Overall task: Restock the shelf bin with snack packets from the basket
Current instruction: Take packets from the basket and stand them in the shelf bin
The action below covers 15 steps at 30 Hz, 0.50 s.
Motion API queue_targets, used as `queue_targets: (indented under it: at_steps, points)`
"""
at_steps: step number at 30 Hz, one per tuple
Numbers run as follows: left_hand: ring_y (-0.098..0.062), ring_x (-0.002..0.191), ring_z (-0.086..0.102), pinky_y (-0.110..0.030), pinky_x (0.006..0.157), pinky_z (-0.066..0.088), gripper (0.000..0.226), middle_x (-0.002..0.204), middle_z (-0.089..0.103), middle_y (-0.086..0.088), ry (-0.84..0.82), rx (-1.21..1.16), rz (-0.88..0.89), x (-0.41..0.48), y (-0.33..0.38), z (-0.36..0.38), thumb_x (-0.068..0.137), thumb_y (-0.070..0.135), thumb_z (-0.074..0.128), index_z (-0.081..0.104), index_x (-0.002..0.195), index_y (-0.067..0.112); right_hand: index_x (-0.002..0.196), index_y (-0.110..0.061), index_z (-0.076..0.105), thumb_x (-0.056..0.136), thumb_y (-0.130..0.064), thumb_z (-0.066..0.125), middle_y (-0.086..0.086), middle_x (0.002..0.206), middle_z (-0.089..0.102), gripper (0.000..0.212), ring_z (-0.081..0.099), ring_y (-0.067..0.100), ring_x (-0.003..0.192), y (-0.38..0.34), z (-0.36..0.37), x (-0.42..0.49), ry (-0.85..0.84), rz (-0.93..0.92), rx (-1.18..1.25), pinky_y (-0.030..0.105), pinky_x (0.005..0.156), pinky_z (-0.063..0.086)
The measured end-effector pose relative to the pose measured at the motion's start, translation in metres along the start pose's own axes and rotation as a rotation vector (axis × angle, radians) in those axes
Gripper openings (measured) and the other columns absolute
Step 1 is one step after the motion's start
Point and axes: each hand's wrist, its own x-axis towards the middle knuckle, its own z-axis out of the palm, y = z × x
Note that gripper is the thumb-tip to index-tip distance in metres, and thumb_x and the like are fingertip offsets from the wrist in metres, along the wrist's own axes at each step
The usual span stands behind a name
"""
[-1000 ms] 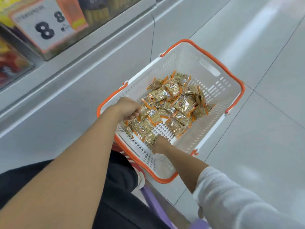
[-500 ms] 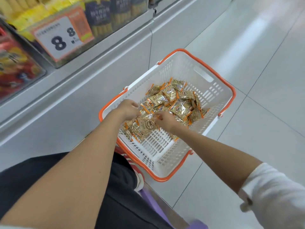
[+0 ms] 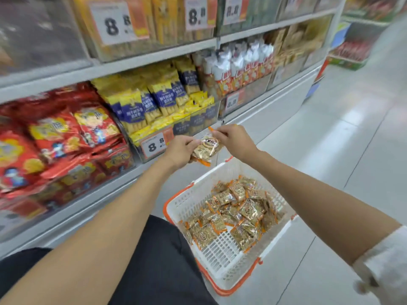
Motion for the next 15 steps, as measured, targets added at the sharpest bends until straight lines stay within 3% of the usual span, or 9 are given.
queue_targets:
  at_steps: [2, 4, 6, 8, 11, 13, 15]
  points:
    - [-0.006, 0.039, 0.043, -0.023, 0.047, 0.040, 0.037, 0.055, 0.046, -0.002, 0.008, -0.086, 0.000, -0.007, 0.019, -0.014, 0.099, 0.029, 0.052, 0.056, 0.067, 0.012, 0.066, -0.006, 0.052, 0.099, -0.019, 0.054, 0.001, 0.056, 0.043, 0.036, 0.037, 0.016, 0.054, -0.020, -0.014, 0.009, 0.027, -0.069, -0.009, 0.024, 0.051, 0.026]
    - [-0.004, 0.042, 0.045, -0.018, 0.047, 0.042, 0.028, 0.056, 0.050, 0.001, 0.001, -0.111, 0.017, -0.014, 0.036, -0.031, 0.093, 0.030, 0.062, 0.068, 0.082, 0.005, 0.065, -0.011, 0.051, 0.099, -0.021, 0.054, -0.003, 0.055, 0.041, 0.036, 0.036, 0.011, 0.053, -0.037, -0.028, 0.017, 0.029, -0.126, -0.016, 0.020, 0.051, 0.027]
    - [-0.007, 0.047, 0.046, -0.020, 0.050, 0.040, 0.027, 0.058, 0.054, 0.001, -0.003, -0.064, 0.057, -0.020, 0.050, -0.049, 0.088, 0.030, 0.069, 0.072, 0.091, 0.004, 0.062, -0.015, 0.047, 0.100, -0.023, 0.053, -0.002, 0.056, 0.039, 0.040, 0.034, 0.010, 0.053, -0.054, -0.041, 0.023, -0.003, -0.152, -0.031, 0.024, 0.052, 0.025]
    - [-0.011, 0.052, 0.047, -0.021, 0.050, 0.039, 0.025, 0.062, 0.057, -0.002, 0.023, -0.014, 0.092, -0.025, 0.062, -0.066, 0.086, 0.034, 0.071, 0.073, 0.087, 0.009, 0.060, -0.015, 0.044, 0.101, -0.024, 0.052, -0.002, 0.056, 0.039, 0.042, 0.034, 0.008, 0.051, -0.075, -0.054, 0.029, -0.011, -0.135, -0.018, 0.025, 0.053, 0.025]
    - [-0.011, 0.054, 0.048, -0.020, 0.050, 0.039, 0.020, 0.066, 0.059, -0.004, 0.100, -0.116, 0.170, -0.029, 0.081, -0.089, 0.086, 0.028, 0.072, 0.071, 0.083, 0.008, 0.068, -0.011, 0.054, 0.099, -0.040, 0.052, 0.002, 0.058, 0.056, 0.042, 0.054, 0.005, 0.048, -0.112, -0.069, 0.032, 0.008, -0.002, 0.254, 0.026, 0.054, 0.046]
    - [-0.007, 0.051, 0.052, -0.019, 0.049, 0.041, 0.014, 0.066, 0.060, -0.006, 0.158, -0.190, 0.219, -0.033, 0.093, -0.104, 0.087, 0.018, 0.071, 0.066, 0.084, 0.006, 0.081, -0.012, 0.063, 0.095, -0.047, 0.055, 0.004, 0.071, 0.070, 0.039, 0.071, 0.015, 0.066, -0.135, -0.073, 0.031, -0.108, 0.120, 0.533, 0.028, 0.066, 0.058]
    - [0.001, 0.045, 0.054, -0.014, 0.045, 0.041, 0.012, 0.065, 0.060, -0.005, 0.198, -0.156, 0.248, -0.040, 0.104, -0.122, 0.088, 0.014, 0.069, 0.063, 0.081, 0.006, 0.088, -0.014, 0.067, 0.094, -0.043, 0.058, 0.004, 0.078, 0.074, 0.031, 0.074, 0.019, 0.077, -0.153, -0.070, 0.034, -0.177, 0.107, 0.595, 0.028, 0.073, 0.060]
